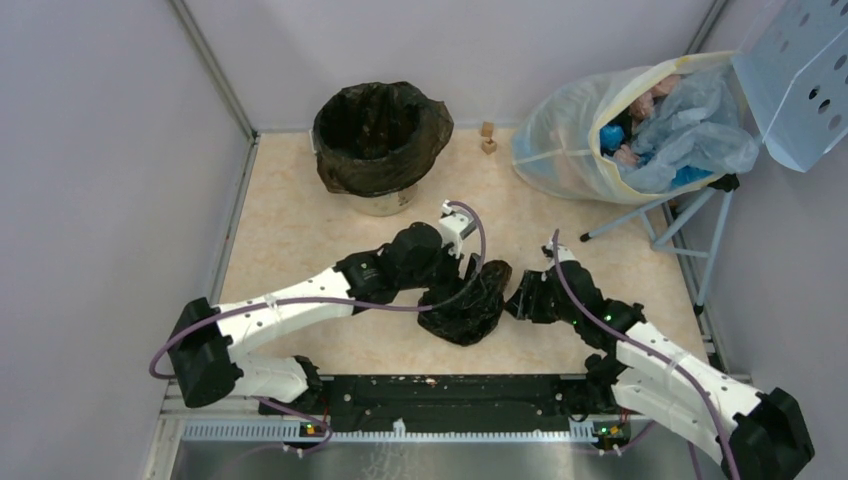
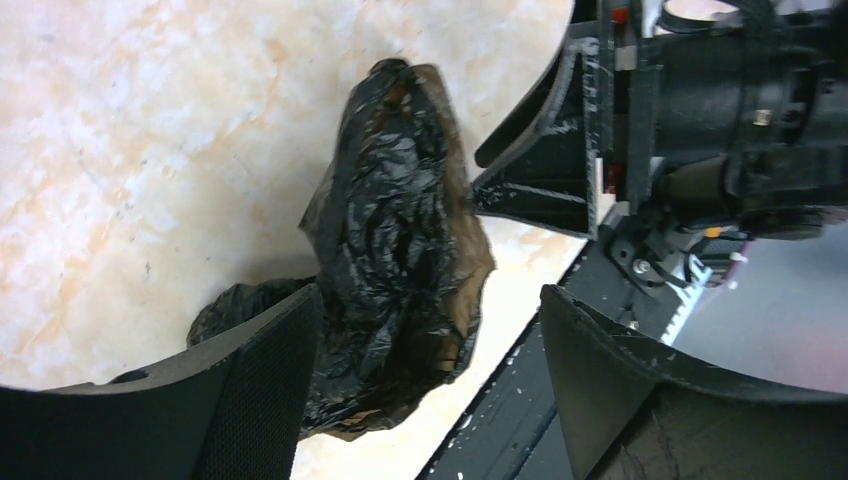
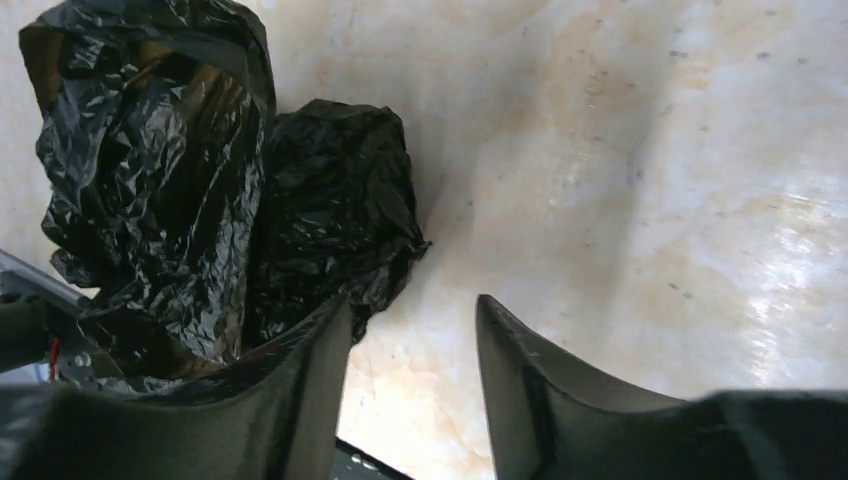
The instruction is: Put the trash bags into the trash bin
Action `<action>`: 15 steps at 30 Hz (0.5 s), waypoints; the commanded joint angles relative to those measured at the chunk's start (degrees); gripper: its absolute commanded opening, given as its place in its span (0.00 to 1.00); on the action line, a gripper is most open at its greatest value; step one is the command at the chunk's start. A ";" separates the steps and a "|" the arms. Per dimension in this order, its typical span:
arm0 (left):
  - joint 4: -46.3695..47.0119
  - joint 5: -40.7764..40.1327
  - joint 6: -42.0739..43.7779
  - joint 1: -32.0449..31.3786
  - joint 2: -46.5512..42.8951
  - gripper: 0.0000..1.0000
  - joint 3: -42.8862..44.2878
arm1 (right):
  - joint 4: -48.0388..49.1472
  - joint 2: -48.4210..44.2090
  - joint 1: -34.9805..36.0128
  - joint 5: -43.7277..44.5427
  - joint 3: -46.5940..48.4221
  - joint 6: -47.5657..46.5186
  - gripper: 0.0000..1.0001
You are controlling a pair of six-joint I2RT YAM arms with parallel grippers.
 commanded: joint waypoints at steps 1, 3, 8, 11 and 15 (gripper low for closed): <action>-0.98 -3.97 -2.54 -0.02 2.49 0.84 2.47 | 13.47 3.70 0.64 -6.25 -0.88 1.29 0.53; -0.11 -2.47 -3.44 0.04 2.94 0.90 2.12 | 17.54 5.56 0.59 -9.85 -1.14 0.64 0.61; -1.20 -5.68 -6.65 0.34 2.97 0.93 0.63 | 20.36 11.02 0.64 -10.34 -0.37 -0.97 0.60; 0.42 -3.60 -7.85 2.67 2.22 0.92 -2.07 | 23.61 14.70 0.64 -9.83 -0.15 -2.09 0.49; 3.36 -1.47 -8.66 5.69 0.13 0.89 -5.66 | 25.41 16.73 0.62 -11.56 0.61 -2.18 0.17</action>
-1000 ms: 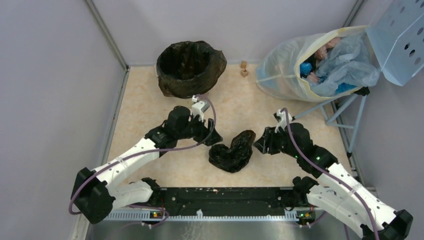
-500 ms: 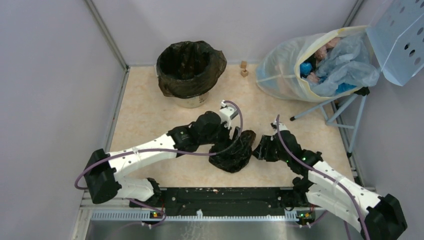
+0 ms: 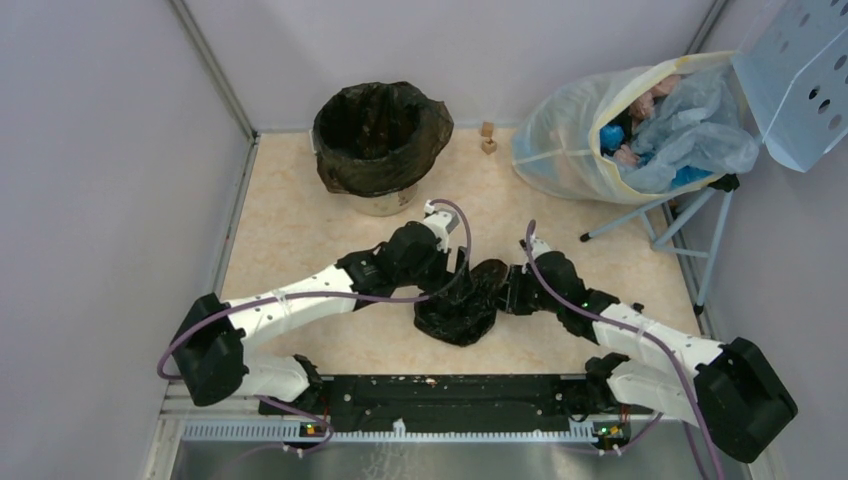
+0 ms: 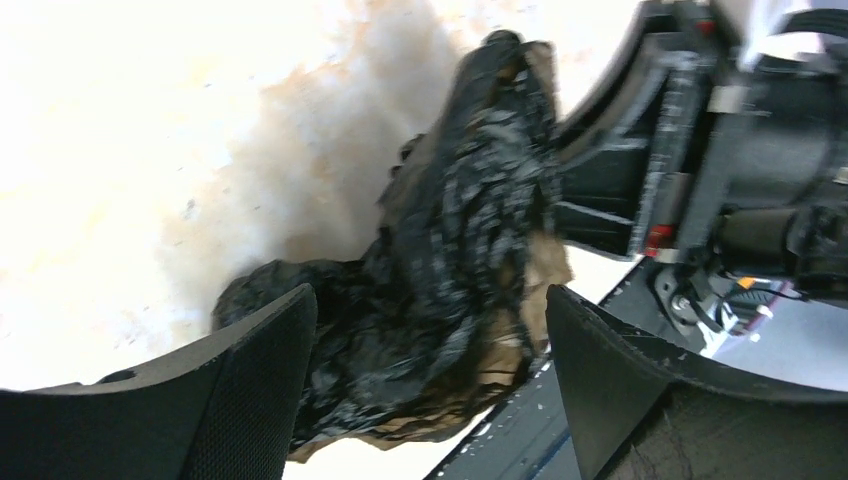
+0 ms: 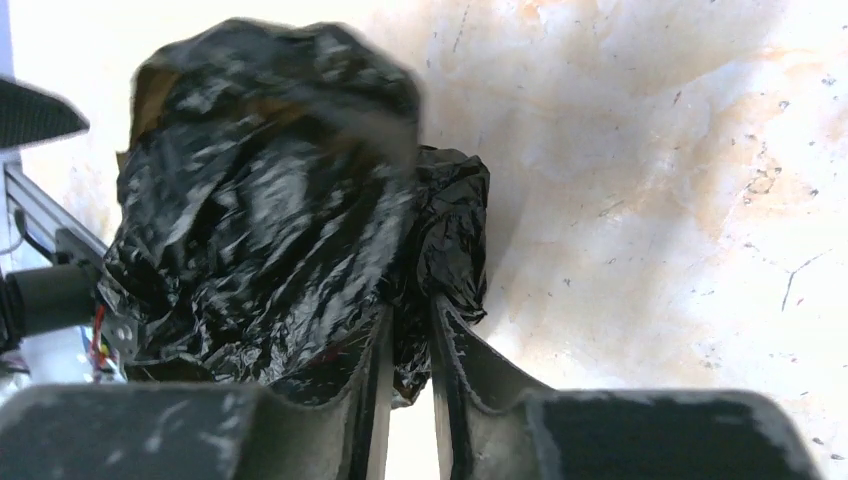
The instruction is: Put the trash bags into the trash bin
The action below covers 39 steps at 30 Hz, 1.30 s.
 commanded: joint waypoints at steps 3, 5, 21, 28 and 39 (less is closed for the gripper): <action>0.71 -1.56 -0.79 2.91 -4.77 0.88 -2.10 | 4.08 -2.04 0.70 -2.00 2.34 -1.11 0.00; -0.42 -2.24 1.29 2.91 -6.62 0.88 -1.02 | 2.19 -5.36 0.70 -1.85 3.06 -2.09 0.00; -4.09 -7.82 -11.33 2.91 -16.76 0.99 4.11 | -10.05 -13.11 2.70 5.47 16.57 -12.72 0.00; -4.15 -17.00 -19.30 2.91 -20.89 0.99 -4.82 | -9.41 -12.73 3.26 6.26 16.81 -12.80 0.00; 0.19 -17.69 -16.71 6.95 -17.43 0.47 -12.79 | -11.19 -16.29 3.43 10.14 14.95 -11.46 0.00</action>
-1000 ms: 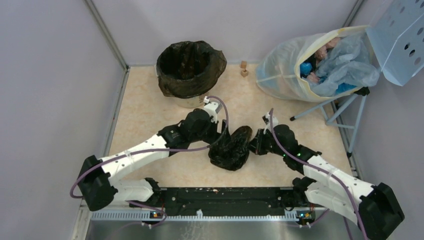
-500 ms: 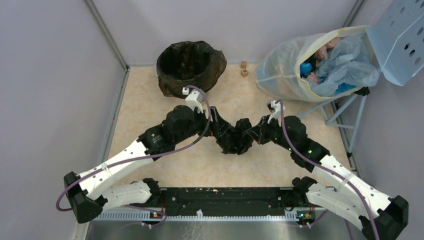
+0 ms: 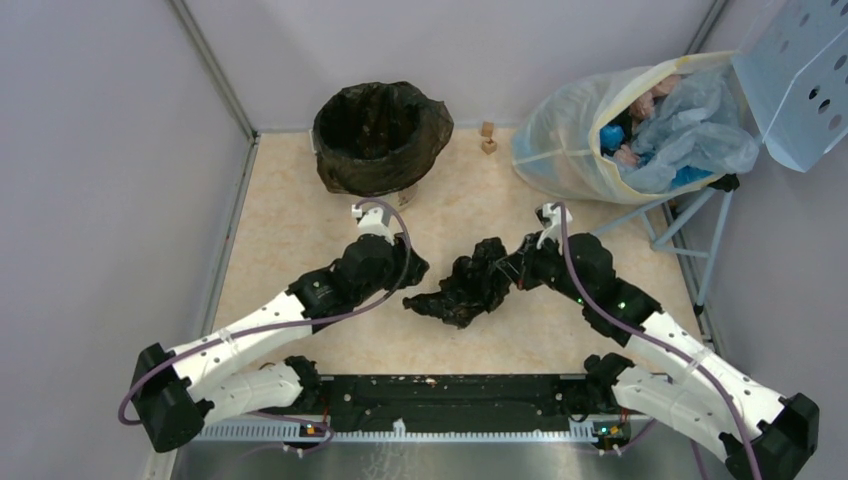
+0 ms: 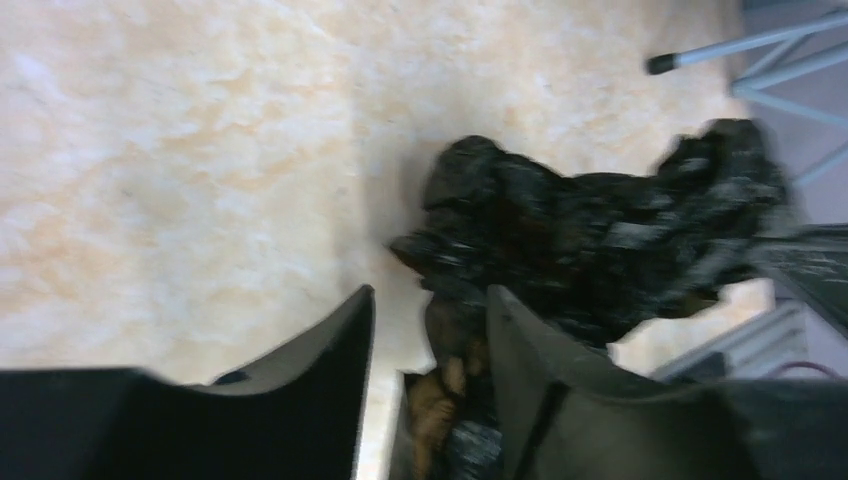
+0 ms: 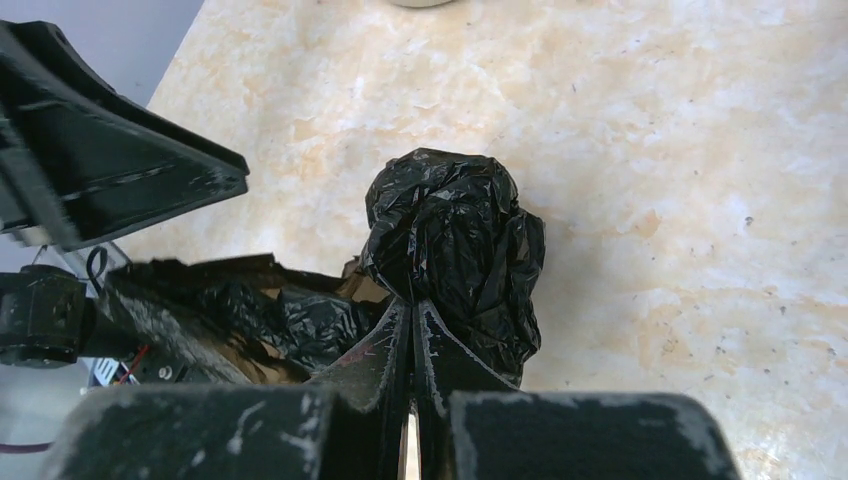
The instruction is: Put the trash bags into the trash bin
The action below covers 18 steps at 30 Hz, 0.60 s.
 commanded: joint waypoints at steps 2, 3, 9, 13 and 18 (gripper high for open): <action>5.16 2.63 0.07 5.54 1.50 0.26 -5.29 | -2.84 -4.28 0.72 9.67 -0.66 3.09 0.00; 6.04 4.32 -0.11 6.74 1.17 0.15 -6.68 | -4.18 -5.20 0.70 12.65 -1.19 4.80 0.00; 11.80 12.44 1.33 9.57 -3.09 0.17 -13.18 | -5.05 -7.21 0.72 16.32 -6.24 11.56 0.00; 10.94 22.47 4.07 9.50 -4.19 0.81 -11.87 | -3.39 -7.23 0.72 14.95 -8.17 12.87 0.00; 4.92 28.23 0.84 9.54 -4.50 0.99 -9.47 | -2.25 -6.37 0.72 14.20 -7.96 12.90 0.00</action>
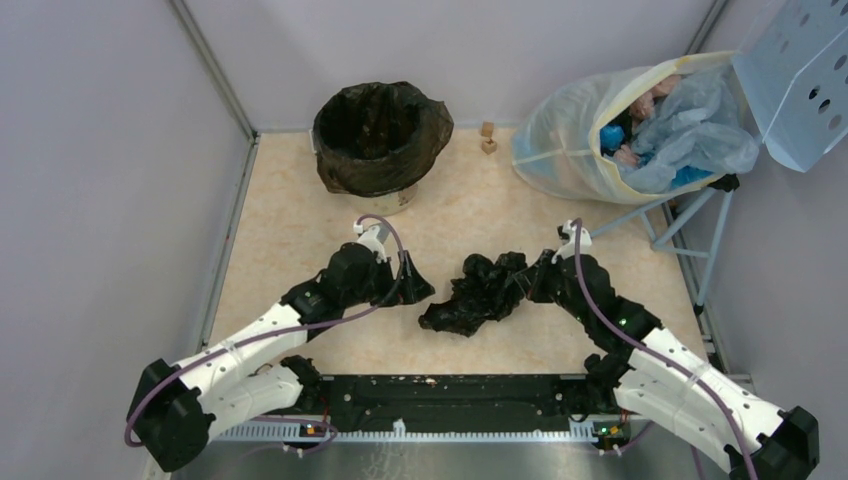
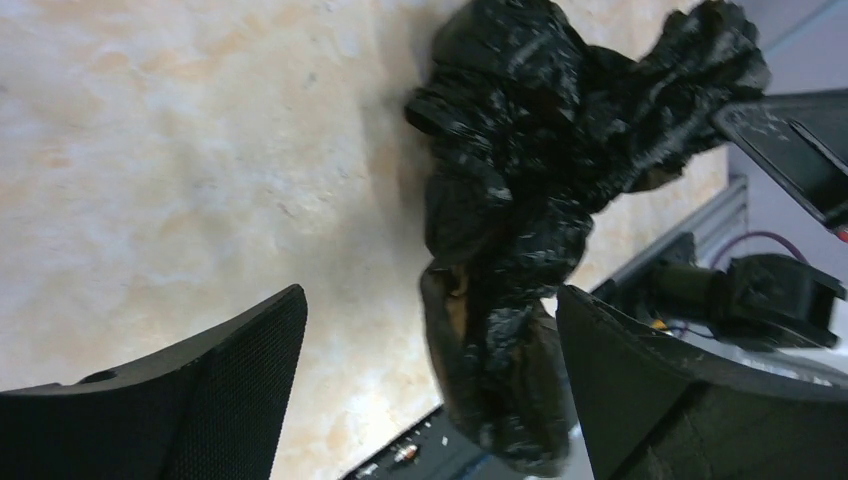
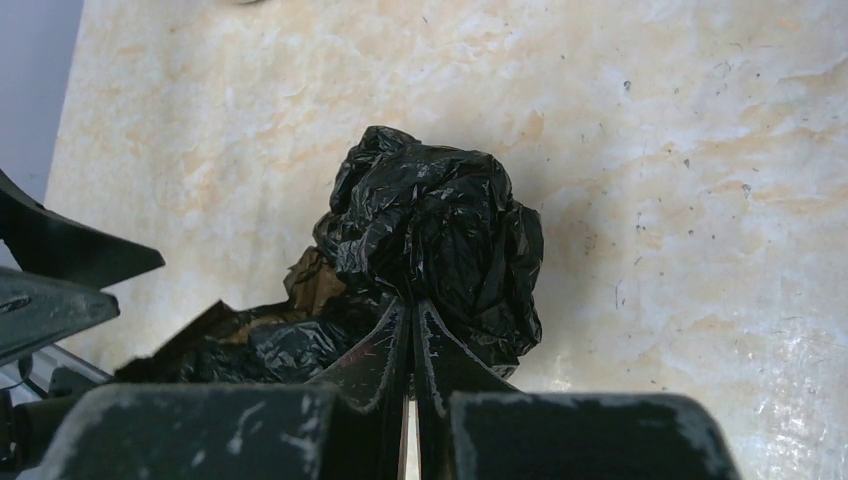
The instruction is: Put the trash bags into the trash bin
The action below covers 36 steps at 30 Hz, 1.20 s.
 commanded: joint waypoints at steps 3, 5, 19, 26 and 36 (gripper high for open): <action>-4.37 5.87 -4.16 0.15 -3.91 0.99 3.08 | 2.95 1.06 0.57 -0.34 1.22 1.21 0.00; -3.45 7.20 -5.73 0.15 -6.15 0.99 2.03 | 3.08 1.42 0.57 -0.67 1.54 1.17 0.00; -2.00 14.47 -8.87 -7.79 5.30 0.97 0.08 | 4.06 3.50 0.57 -1.17 2.26 0.24 0.00; 8.35 16.97 -12.58 -9.32 9.69 0.71 -3.68 | 3.31 3.77 0.57 -0.19 2.68 0.08 0.00; -5.55 10.23 1.45 6.57 3.59 0.00 -2.29 | -18.25 1.99 0.56 28.87 6.82 16.39 0.00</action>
